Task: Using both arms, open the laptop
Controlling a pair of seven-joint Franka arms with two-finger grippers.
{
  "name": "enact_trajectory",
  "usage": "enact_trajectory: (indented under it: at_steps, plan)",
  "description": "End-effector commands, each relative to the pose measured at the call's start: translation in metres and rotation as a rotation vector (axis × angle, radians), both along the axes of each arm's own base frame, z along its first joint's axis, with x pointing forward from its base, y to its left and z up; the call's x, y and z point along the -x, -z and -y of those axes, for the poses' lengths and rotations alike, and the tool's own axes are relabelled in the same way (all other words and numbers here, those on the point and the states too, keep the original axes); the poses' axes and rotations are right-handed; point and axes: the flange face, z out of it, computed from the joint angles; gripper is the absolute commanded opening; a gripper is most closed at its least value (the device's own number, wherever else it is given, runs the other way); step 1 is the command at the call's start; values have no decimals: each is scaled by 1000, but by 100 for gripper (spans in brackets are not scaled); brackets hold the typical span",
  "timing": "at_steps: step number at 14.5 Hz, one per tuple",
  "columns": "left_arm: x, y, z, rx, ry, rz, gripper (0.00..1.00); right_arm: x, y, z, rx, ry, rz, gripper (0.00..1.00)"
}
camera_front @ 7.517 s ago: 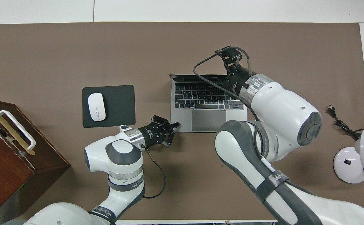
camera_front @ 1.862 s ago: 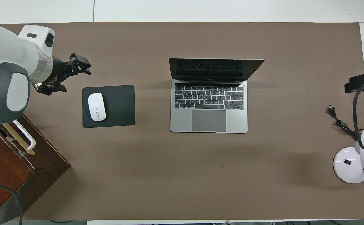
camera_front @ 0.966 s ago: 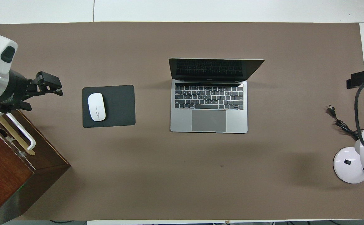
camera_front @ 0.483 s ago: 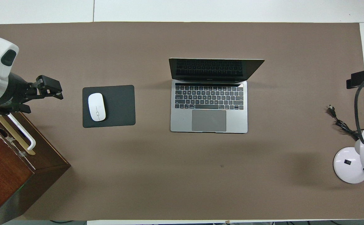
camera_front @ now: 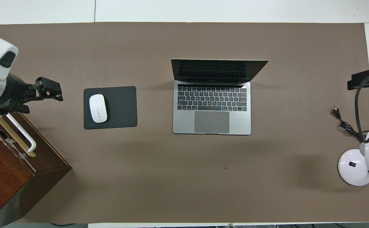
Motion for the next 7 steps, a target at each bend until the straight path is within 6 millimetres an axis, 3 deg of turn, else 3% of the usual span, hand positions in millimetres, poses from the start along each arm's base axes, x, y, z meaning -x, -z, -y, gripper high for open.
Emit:
enact_trajectory:
  at_steps: [1, 7]
  plan:
    - [7, -12, -5, -8, 50, -20, 100, 2, 7, 2, -4, 8, -32, 100]
    - [0, -12, -15, -2, 85, 26, 100, 11, 18, 0, -4, 2, -111, 100]
